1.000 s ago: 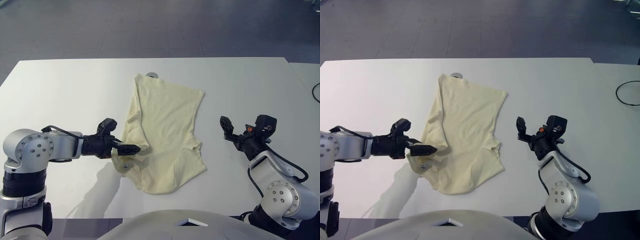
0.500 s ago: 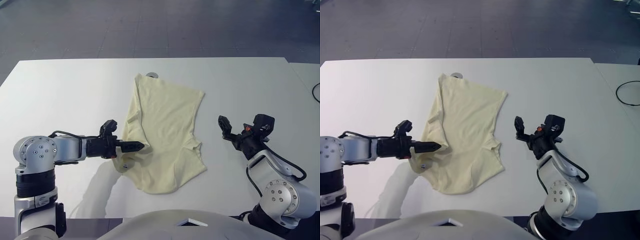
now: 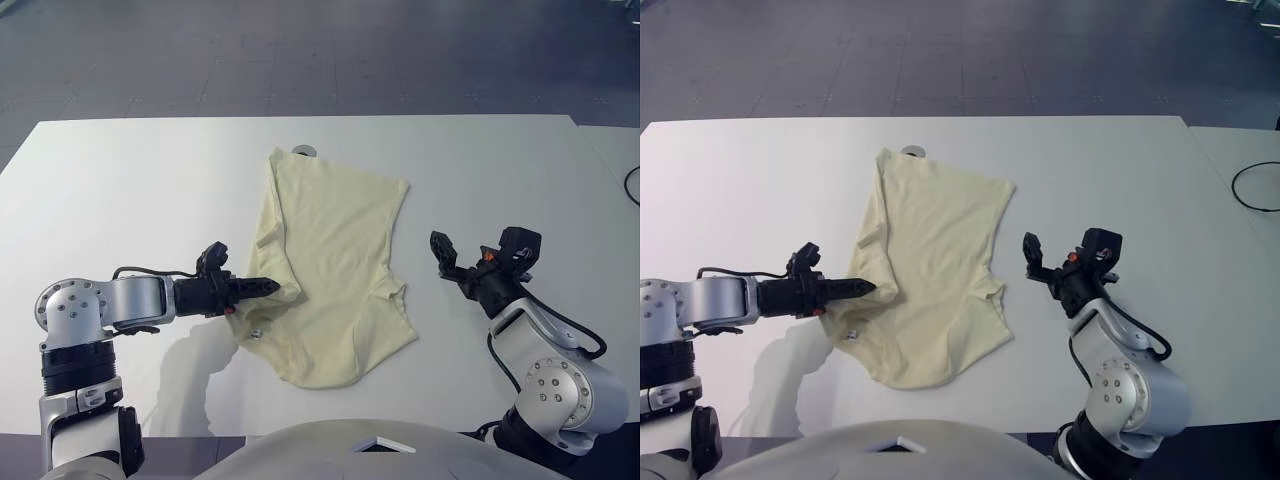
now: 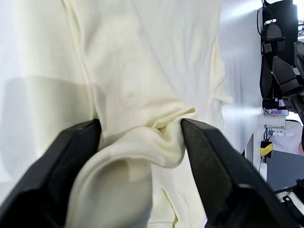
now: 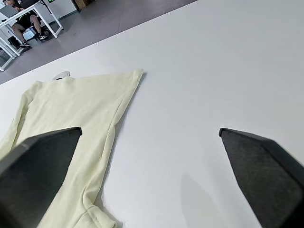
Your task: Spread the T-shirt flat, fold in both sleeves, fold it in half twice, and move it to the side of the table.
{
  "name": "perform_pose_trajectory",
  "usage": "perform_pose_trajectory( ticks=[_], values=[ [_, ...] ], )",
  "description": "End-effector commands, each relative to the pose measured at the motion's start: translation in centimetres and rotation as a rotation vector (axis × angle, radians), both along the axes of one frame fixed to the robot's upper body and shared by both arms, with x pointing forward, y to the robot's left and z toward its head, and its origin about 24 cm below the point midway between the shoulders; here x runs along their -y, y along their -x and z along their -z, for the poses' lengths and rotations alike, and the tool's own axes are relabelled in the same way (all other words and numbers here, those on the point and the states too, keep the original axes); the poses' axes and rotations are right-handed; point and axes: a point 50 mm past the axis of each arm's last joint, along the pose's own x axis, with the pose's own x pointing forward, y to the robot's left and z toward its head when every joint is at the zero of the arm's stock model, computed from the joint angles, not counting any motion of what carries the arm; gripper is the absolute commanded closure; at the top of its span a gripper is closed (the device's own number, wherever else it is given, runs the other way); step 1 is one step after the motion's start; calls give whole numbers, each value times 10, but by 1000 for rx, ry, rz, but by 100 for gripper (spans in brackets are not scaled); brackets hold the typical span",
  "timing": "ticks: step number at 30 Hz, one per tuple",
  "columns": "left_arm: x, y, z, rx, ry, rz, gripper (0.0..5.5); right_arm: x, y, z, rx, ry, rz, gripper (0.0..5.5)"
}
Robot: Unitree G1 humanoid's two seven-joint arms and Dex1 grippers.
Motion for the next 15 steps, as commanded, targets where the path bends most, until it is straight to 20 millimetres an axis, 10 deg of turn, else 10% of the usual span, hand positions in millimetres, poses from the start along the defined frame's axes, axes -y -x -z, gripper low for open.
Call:
perform_pose_trajectory(
  ticks=[1, 15],
  values=[
    [0, 4, 9, -64, -31, -40, 310, -3, 0, 1, -2, -7, -4, 10],
    [10, -9, -21, 22, 3, -140, 547, -4, 3, 3, -2, -9, 6, 10]
  ],
)
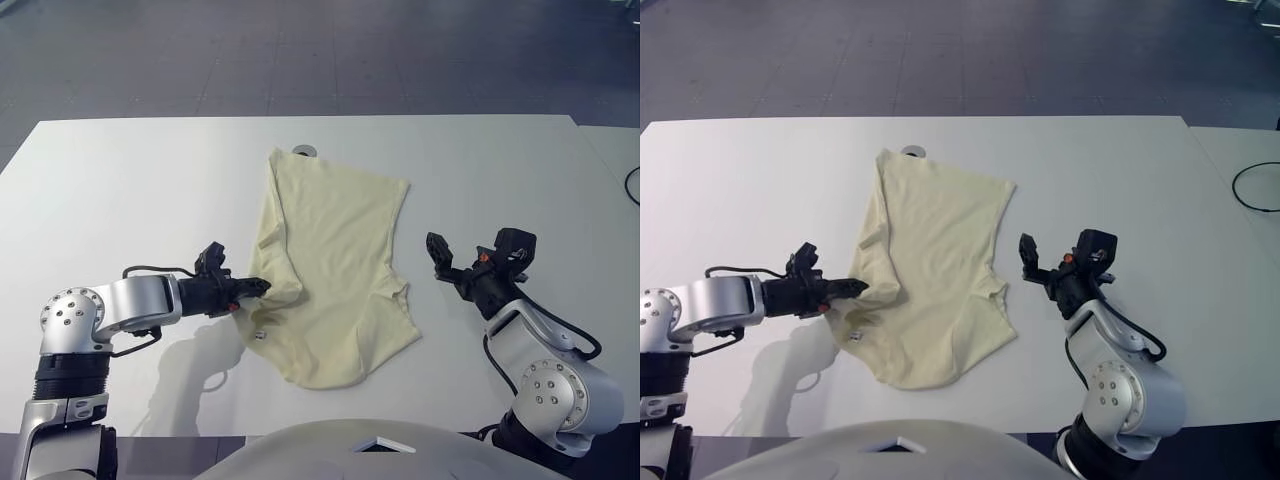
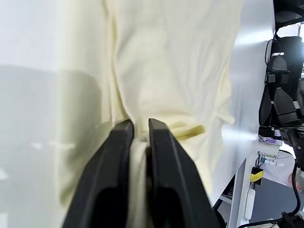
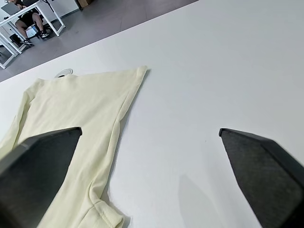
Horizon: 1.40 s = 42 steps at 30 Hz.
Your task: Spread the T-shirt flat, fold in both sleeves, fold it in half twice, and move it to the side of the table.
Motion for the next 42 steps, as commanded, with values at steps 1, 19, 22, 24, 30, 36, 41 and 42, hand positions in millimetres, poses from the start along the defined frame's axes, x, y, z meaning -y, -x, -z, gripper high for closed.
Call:
perform_pose_trajectory(
  ticks=[1, 19, 22, 24, 30, 36, 41, 42],
  values=[
    [3, -10, -20, 97, -12, 8, 547, -1, 2, 2, -4, -13, 10, 10],
    [10, -18, -39, 189, -46, 37, 547, -50, 38, 13, -97, 328, -652, 10],
    [11, -16, -38, 195, -39, 18, 547, -51, 50, 23, -155, 444, -790, 10],
    [12, -16, -38, 199, -35, 3, 547, -48, 56, 30, -196, 504, -849, 10],
    [15, -15, -38, 209, -29, -20, 547, -26, 60, 49, -291, 716, -889, 10],
    [19, -14, -38, 214, -13, -11, 547, -18, 58, 50, -287, 749, -872, 10],
    [17, -11, -35, 197, -28, -20, 462, -13, 62, 51, -303, 766, -899, 10],
    [17, -11, -34, 193, -29, -23, 444, -11, 62, 51, -307, 772, -901, 10]
  ],
)
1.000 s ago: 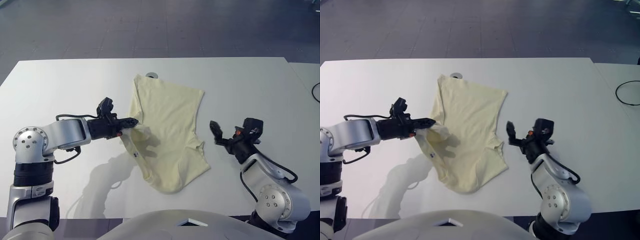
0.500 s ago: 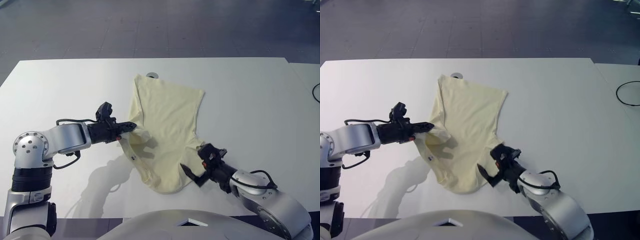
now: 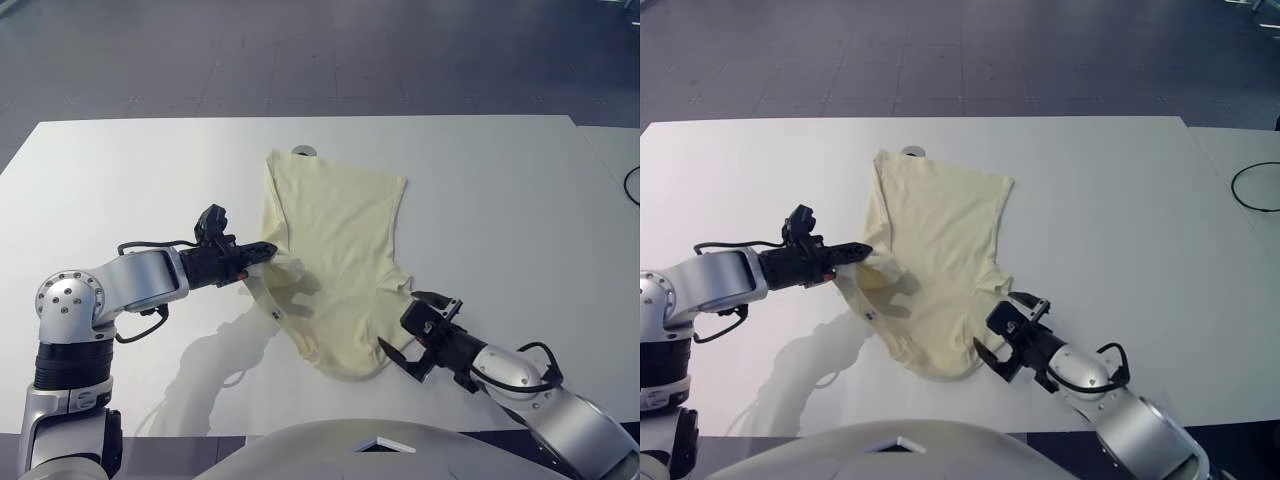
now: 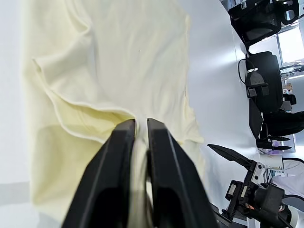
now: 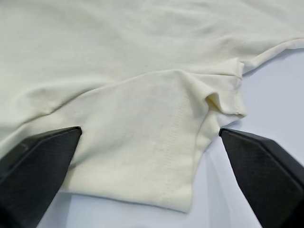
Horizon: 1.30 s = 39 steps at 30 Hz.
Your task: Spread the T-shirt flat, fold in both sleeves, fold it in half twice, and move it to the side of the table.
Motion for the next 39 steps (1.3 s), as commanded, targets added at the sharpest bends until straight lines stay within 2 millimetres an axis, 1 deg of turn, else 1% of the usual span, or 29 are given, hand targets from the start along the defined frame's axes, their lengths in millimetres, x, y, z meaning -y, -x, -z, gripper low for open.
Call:
perform_pose_trajectory(
  ticks=[1, 7, 11, 12, 14, 18, 20, 24, 27, 30, 33, 34, 35, 39],
  values=[
    [-1, 4, 3, -12, -13, -13, 433, 22, 9, 16, -107, 122, 31, 10],
    [-3, 11, 9, -37, -15, -11, 329, 33, 10, 15, -113, 157, 7, 10],
    [-10, 5, 10, -60, -34, -30, 269, 40, 11, 16, -118, 184, -8, 10],
    [-9, 4, 10, -62, -34, -20, 264, 41, 9, 16, -111, 185, -6, 10],
    [-5, 3, 11, -68, -30, 4, 227, 41, 7, 14, -95, 179, -5, 10],
    [9, 13, 15, -71, 0, 88, 157, 40, 3, 11, -74, 170, -5, 10],
    [12, 18, 19, -82, -2, 103, 124, 40, 3, 11, -70, 171, -7, 10],
    [11, 25, 29, -132, -32, 85, 60, 39, 2, 10, -62, 169, -12, 10],
    [8, 28, 32, -153, -48, 64, 12, 39, 0, 10, -57, 169, -19, 10],
    [7, 29, 35, -164, -48, 58, 12, 39, -2, 10, -55, 169, -21, 10],
    [13, 33, 38, -176, -26, 79, 13, 38, -3, 10, -53, 167, -23, 10],
    [15, 34, 39, -179, -22, 87, 32, 38, -3, 10, -52, 166, -22, 10],
    [16, 35, 40, -181, -20, 92, 40, 38, -4, 10, -51, 166, -20, 10],
    [19, 38, 38, -169, -5, 117, 114, 38, -5, 10, -49, 166, -21, 10]
  ],
)
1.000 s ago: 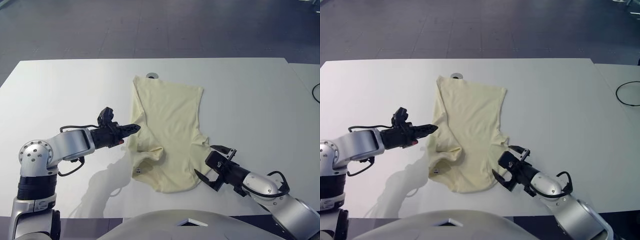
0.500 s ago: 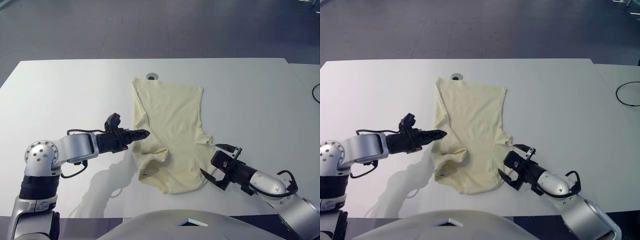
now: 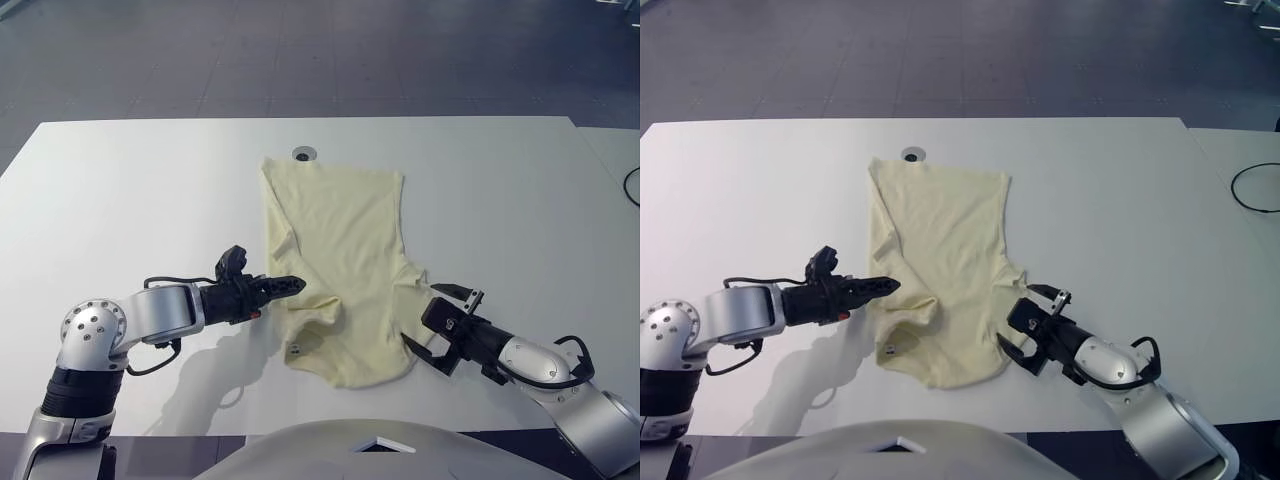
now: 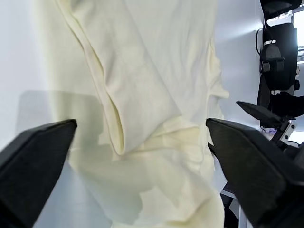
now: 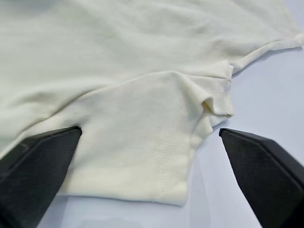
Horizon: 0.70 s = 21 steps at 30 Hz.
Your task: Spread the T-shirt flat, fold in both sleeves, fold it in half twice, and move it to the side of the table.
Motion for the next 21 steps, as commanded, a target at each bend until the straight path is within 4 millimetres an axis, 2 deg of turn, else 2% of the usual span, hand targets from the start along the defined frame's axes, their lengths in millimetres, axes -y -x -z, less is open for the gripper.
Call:
perform_pose_trajectory(
  ticks=[1, 8, 11, 16, 21],
  values=[
    [3, 5, 2, -7, -5, 34, 129, 10, 5, 15, -88, 56, 55, 10],
    [-3, 0, -6, 20, -51, 75, 249, 8, 9, 17, -96, 50, 63, 10],
    [-10, -7, -14, 48, -62, 91, 211, 8, 10, 18, -100, 48, 69, 10],
    [-5, -16, -30, 125, 7, 153, 123, 6, 13, 19, -103, 41, 82, 10],
    [-3, -9, -15, 43, -1, 164, 45, 4, 13, 20, -97, 35, 86, 10]
  ],
)
